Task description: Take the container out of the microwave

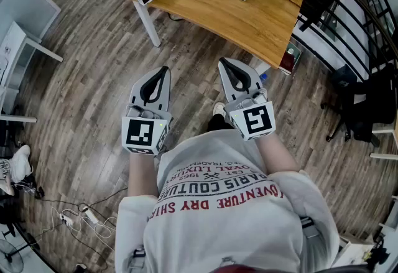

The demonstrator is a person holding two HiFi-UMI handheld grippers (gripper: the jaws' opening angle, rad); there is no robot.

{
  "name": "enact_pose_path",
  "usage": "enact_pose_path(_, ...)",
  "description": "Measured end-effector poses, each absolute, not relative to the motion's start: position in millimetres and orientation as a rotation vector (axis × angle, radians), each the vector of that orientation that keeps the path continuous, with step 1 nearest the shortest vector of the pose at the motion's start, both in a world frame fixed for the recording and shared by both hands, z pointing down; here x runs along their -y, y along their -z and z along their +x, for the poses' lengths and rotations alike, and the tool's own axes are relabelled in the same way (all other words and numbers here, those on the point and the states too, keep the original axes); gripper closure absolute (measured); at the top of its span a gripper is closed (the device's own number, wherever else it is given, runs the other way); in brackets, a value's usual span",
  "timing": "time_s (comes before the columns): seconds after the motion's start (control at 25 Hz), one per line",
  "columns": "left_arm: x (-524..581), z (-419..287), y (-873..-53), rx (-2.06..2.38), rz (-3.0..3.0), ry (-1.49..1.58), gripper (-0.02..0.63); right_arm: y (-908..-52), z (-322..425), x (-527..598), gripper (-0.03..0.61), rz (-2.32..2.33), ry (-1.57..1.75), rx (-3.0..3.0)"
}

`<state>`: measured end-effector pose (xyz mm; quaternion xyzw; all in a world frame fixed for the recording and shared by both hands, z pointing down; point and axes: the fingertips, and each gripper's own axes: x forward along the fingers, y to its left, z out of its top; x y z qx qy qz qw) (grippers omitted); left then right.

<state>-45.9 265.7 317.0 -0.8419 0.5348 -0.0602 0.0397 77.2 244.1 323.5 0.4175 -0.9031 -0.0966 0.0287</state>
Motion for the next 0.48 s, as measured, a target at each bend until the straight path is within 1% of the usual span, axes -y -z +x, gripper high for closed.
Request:
enact_pose_path(0.36, -266.1, -52.2, -315.9, -1.638, -2.580, 0.187, 0.597, -322.6, 72.1, -243.7, 0.551, 1.302, 0.224, 2.834)
enact_pose_path(0.48, -268.1, -53.6, -313.3, -1.630, -2.571, 0.193, 0.598, -322.6, 69.2, -245.7, 0.551, 1.289, 0.247, 2.836)
